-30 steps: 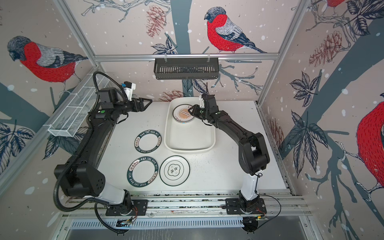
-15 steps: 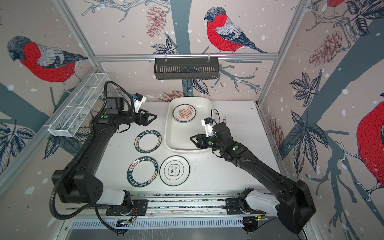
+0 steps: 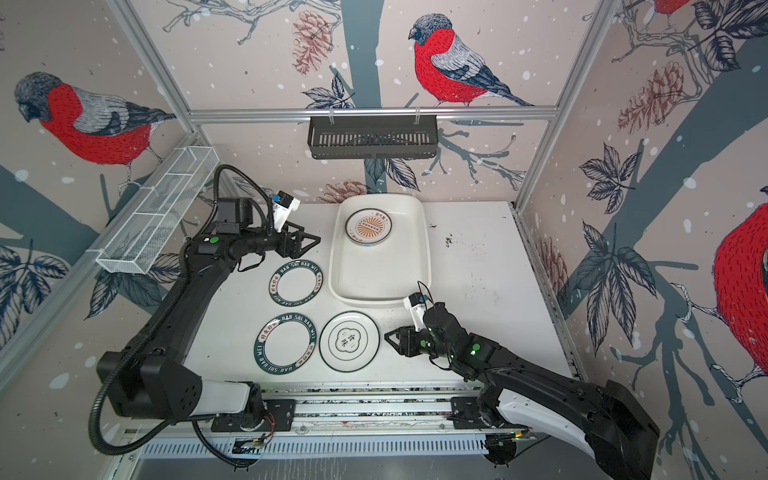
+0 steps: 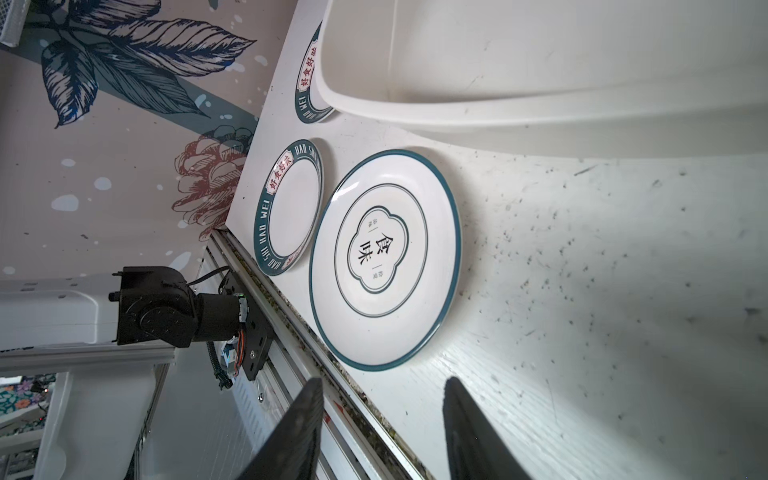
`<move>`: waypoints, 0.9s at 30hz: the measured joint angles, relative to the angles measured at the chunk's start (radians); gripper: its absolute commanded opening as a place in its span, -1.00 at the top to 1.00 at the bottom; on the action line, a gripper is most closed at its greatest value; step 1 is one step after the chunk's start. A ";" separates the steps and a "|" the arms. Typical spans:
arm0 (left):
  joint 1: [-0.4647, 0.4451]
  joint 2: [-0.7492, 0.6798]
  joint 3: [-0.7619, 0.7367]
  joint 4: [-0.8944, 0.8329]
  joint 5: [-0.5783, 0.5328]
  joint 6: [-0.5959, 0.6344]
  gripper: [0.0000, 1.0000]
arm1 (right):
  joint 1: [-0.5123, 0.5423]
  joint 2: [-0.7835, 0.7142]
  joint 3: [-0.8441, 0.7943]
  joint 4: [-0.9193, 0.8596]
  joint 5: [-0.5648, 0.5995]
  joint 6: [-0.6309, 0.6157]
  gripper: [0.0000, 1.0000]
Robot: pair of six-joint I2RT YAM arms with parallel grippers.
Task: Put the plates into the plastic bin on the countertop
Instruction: 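Move the right gripper out of the bin toward the white green-rimmed plate, then lower the right gripper onto the white green-rimmed plate's edge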
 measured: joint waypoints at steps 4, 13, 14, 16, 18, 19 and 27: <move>-0.003 -0.006 -0.016 0.037 0.003 -0.028 -0.66 | 0.042 -0.045 -0.100 0.068 0.053 0.079 0.05; -0.005 0.018 -0.031 0.092 0.054 -0.148 -0.65 | 0.084 -0.146 -0.267 0.188 0.140 0.228 0.06; -0.005 0.020 -0.023 0.094 0.053 -0.150 -0.65 | 0.090 -0.152 -0.277 0.201 0.145 0.234 0.06; -0.005 0.022 -0.011 0.096 0.052 -0.150 -0.65 | 0.098 -0.153 -0.291 0.220 0.154 0.258 0.05; -0.005 0.021 -0.006 0.102 0.052 -0.150 -0.65 | 0.102 -0.143 -0.306 0.240 0.167 0.280 0.05; -0.006 0.018 -0.008 0.102 0.051 -0.151 -0.65 | 0.102 -0.132 -0.312 0.251 0.170 0.300 0.05; -0.006 -0.024 -0.044 0.105 0.049 -0.152 -0.65 | 0.104 0.031 -0.309 0.351 0.170 0.333 0.05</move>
